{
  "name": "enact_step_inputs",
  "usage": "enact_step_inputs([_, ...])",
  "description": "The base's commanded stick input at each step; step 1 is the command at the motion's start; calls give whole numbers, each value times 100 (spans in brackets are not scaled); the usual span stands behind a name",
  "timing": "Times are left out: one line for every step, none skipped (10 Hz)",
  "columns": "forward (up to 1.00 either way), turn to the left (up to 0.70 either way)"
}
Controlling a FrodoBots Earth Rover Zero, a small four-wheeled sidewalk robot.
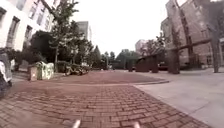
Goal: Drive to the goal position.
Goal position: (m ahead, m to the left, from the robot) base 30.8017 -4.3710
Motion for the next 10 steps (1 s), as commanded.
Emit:
enact_step_inputs([70, 0])
enact_step_inputs([70, 0])
enact_step_inputs([70, 2])
enact_step_inputs([70, 10])
enact_step_inputs([70, 0])
enact_step_inputs([70, 0])
enact_step_inputs([70, 0])
enact_step_inputs([70, 0])
enact_step_inputs([70, 0])
enact_step_inputs([70, 0])
